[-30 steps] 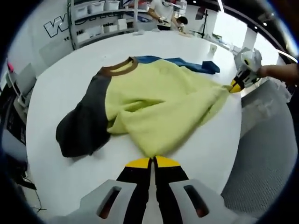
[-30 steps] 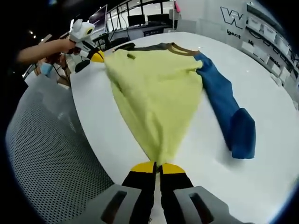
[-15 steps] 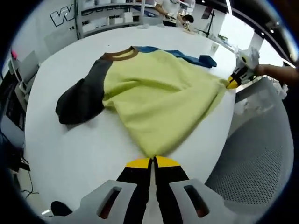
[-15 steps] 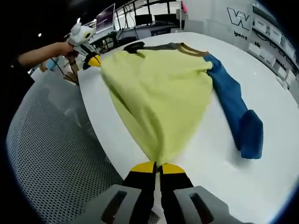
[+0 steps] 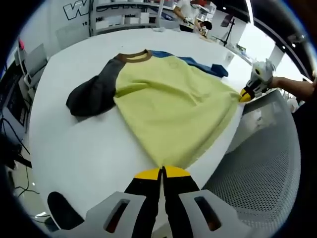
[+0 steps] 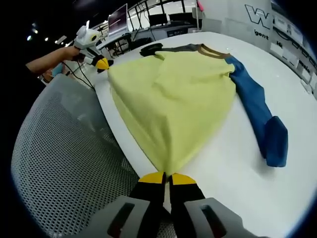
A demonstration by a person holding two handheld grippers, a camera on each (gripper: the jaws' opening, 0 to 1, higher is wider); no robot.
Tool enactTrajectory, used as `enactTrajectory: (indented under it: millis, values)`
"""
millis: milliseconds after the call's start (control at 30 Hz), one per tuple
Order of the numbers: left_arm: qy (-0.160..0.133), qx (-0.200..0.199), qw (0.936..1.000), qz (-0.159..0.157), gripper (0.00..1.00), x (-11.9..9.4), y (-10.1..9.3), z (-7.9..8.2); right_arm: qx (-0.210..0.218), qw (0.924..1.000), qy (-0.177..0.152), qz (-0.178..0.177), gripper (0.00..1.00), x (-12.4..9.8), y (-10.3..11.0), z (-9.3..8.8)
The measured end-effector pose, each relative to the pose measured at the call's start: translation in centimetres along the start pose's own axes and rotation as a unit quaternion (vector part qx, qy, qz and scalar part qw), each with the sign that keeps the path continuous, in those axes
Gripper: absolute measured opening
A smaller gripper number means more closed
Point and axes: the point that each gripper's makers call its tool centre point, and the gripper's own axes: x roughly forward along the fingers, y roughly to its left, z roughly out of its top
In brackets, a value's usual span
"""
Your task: Fold the garment on the visible template until the final outline fits inside the template.
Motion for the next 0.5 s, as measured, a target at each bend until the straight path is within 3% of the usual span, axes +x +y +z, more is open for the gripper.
enactTrajectory:
  millis: [267, 500]
  values:
    - [0.016, 0.007, 0.9996, 0.023, 0.07, 1.9, 0.3, -1.2, -0.012, 0.9996, 0.023, -0.015, 0.00, 0.0, -0.2, -1.2]
    - [0.020, 0.018, 0.9991, 0.034, 0.18, 1.8, 0.7, -1.6, -0.010, 0.9994, 0.023, -0.024, 0.00, -0.5, -0.8, -1.7]
